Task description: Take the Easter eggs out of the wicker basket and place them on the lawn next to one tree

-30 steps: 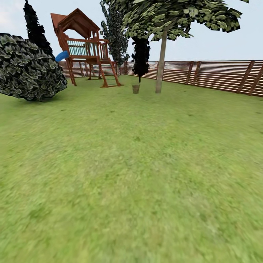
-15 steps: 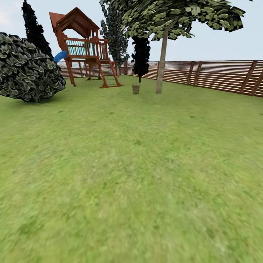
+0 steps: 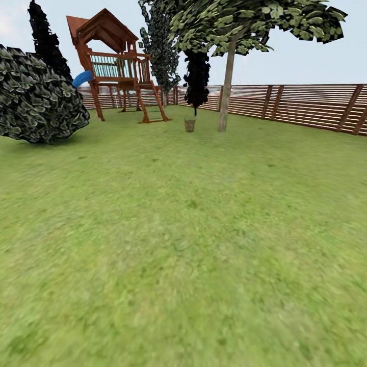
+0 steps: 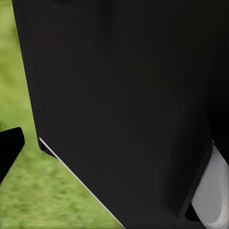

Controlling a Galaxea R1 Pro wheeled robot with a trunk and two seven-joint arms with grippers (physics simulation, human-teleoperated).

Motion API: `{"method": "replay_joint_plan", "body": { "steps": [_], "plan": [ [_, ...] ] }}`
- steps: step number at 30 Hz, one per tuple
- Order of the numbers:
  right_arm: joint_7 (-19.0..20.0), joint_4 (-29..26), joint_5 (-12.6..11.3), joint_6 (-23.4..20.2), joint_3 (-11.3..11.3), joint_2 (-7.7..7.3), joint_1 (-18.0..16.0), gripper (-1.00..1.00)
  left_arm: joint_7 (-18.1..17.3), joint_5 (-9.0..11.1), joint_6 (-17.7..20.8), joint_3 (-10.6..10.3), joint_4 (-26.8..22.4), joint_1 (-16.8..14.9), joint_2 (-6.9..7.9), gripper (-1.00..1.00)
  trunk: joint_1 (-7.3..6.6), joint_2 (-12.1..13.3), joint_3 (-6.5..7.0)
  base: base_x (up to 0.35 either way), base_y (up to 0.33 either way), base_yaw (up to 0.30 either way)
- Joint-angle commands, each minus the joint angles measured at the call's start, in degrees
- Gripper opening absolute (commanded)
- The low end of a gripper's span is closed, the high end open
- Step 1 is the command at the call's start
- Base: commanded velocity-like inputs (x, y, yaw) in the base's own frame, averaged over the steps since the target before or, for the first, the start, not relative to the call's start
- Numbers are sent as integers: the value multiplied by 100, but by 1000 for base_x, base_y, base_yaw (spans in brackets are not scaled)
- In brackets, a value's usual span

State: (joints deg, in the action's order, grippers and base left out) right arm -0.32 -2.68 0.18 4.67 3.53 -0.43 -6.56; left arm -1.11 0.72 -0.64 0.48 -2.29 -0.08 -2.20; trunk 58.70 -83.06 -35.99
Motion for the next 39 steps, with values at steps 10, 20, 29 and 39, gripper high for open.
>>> {"method": "replay_joint_plan", "body": {
  "steps": [10,20,29,39],
  "plan": [
    [-3,5,0,16,34,-1,-3,100,-12,-1,-7,-3,0,0,0,100,3,-2,-5,340,0,0],
    [-3,4,20,16,38,29,-3,100,-12,-1,-7,-4,0,0,0,100,3,-2,-5,340,0,0],
    [-15,39,52,42,103,32,-65,100,-31,8,-15,-38,-114,4,30,100,3,-2,-5,76,0,0],
    [-21,40,61,52,104,43,-73,100,-36,15,-15,-22,-192,1,150,100,3,-2,-5,205,0,0]
  ]
}}
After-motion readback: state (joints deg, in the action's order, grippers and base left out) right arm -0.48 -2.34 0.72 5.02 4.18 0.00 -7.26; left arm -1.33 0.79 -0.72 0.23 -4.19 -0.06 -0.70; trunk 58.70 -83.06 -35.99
